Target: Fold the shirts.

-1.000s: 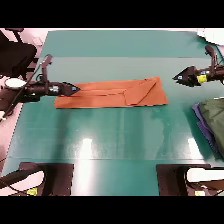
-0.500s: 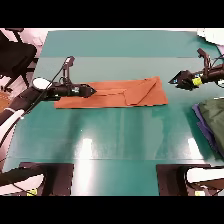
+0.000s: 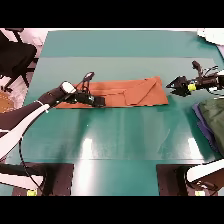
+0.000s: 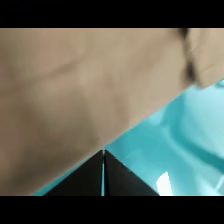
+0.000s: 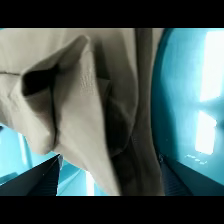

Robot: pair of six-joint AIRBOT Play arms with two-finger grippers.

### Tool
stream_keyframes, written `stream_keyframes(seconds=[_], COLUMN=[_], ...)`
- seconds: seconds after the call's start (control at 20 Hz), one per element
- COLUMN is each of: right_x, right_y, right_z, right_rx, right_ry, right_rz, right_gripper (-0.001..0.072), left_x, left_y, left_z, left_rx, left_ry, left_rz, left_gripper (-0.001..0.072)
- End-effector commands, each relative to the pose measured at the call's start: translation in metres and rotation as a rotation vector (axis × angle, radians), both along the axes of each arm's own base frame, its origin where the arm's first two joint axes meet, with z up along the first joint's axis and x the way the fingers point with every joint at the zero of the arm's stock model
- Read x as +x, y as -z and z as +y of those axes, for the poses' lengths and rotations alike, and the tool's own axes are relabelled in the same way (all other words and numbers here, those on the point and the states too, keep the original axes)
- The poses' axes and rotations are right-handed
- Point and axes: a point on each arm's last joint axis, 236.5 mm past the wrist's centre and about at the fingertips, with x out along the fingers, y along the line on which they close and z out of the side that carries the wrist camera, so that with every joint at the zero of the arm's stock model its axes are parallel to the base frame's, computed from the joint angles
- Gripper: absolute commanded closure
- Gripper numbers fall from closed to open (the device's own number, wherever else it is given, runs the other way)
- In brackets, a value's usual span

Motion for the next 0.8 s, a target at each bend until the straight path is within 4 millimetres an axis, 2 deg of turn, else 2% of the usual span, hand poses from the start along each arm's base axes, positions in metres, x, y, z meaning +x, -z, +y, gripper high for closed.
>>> stream_keyframes(seconds=[0.0,0.1,0.25,0.35,0.5,0.75], right_x=[0.007,0.014,0.023,0.02,0.02,0.022], right_y=[0.011,0.014,0.018,0.027,0.039,0.049], right_z=[-0.005,-0.01,-0.014,-0.011,0.006,0.05], right_rx=[-0.017,-0.047,-0.072,-0.045,-0.015,-0.002], right_ry=[-0.003,0.001,0.008,-0.019,-0.07,-0.178], right_rz=[-0.03,-0.072,-0.113,-0.079,-0.049,-0.037], right_gripper=[0.0,-0.0002,-0.0002,-0.0002,-0.0002,-0.0002], left_x=[0.01,0.021,0.022,0.023,0.023,0.022], left_y=[0.016,0.018,0.022,0.023,0.022,0.023], left_z=[0.006,0.014,0.022,0.022,0.022,0.022], left_rx=[0.076,0.107,0.142,0.145,0.144,0.145], left_ry=[-0.072,-0.113,-0.124,-0.122,-0.123,-0.12], left_rz=[-0.009,-0.039,-0.04,-0.042,-0.043,-0.039], left_gripper=[0.0689,0.069,0.069,0.0689,0.0689,0.0689])
